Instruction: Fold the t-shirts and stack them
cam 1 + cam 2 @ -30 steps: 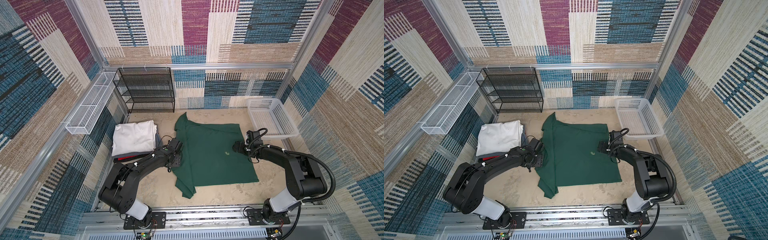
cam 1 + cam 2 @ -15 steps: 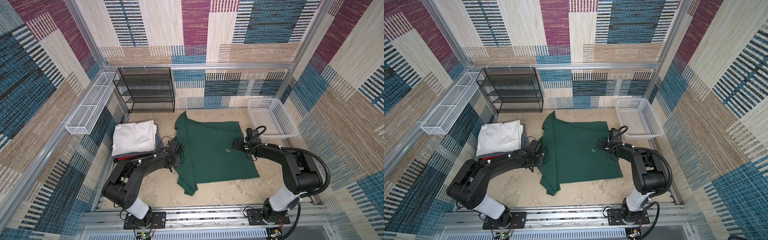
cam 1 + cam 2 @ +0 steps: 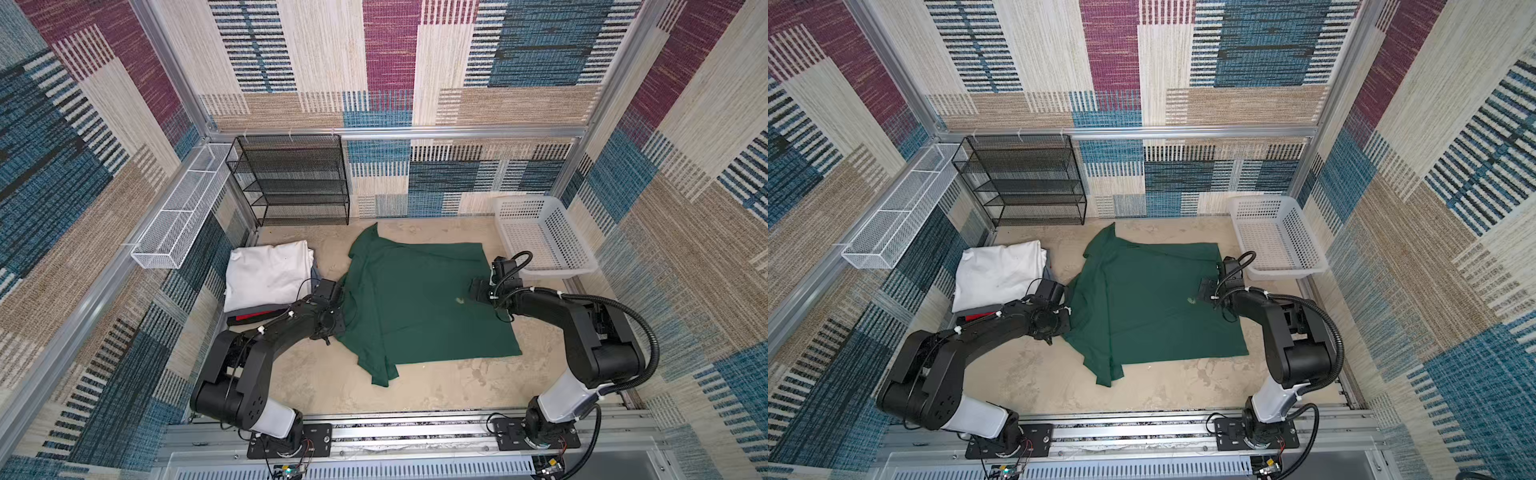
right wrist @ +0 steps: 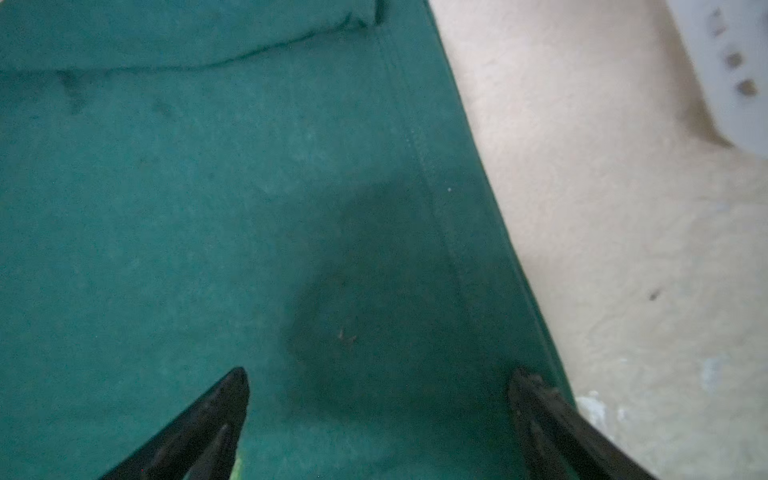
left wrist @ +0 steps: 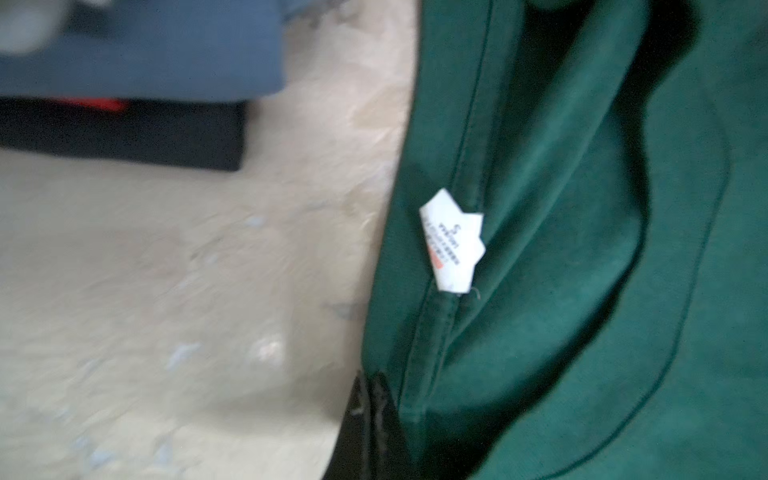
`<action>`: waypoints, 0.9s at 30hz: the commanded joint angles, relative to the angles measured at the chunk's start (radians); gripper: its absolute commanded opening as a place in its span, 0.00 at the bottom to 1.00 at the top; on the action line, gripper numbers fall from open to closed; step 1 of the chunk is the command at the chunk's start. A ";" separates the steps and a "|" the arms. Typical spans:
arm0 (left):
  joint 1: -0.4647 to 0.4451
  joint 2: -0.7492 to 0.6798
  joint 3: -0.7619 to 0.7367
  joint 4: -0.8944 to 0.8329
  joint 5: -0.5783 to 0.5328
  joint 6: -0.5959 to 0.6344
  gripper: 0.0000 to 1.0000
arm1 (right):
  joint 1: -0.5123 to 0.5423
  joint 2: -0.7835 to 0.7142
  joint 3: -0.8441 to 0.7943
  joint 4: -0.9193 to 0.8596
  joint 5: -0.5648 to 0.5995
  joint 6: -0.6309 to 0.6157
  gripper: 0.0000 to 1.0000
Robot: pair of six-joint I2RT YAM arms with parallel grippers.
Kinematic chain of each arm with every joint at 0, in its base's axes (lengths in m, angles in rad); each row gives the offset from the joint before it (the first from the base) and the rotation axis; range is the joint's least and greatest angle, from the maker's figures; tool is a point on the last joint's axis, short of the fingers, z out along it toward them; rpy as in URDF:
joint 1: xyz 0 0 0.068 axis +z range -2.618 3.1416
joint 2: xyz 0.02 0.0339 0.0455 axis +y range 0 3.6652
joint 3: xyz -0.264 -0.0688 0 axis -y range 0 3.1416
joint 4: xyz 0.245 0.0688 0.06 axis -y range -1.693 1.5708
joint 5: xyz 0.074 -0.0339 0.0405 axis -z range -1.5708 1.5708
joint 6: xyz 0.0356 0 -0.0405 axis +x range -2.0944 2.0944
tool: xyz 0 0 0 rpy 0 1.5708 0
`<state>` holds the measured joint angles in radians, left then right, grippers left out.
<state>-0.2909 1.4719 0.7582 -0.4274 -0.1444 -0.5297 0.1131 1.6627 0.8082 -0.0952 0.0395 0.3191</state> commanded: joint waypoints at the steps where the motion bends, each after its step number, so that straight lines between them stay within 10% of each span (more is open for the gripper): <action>1: 0.076 -0.072 -0.025 -0.093 -0.064 0.004 0.00 | -0.020 -0.011 -0.017 -0.148 0.029 0.020 0.98; 17: 0.283 -0.045 0.074 -0.074 0.004 0.077 0.01 | -0.044 -0.010 0.035 -0.181 0.015 -0.017 0.99; 22: 0.244 -0.101 0.098 -0.109 0.068 0.081 0.51 | -0.044 -0.063 0.052 -0.204 -0.008 -0.008 0.98; 27: 0.162 -0.279 0.085 -0.146 0.030 0.068 0.66 | -0.044 -0.140 0.095 -0.219 -0.046 0.000 0.99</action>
<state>-0.1055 1.2514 0.8478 -0.5354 -0.0990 -0.4679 0.0677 1.5452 0.8772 -0.3058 0.0261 0.3103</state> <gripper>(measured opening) 0.663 0.985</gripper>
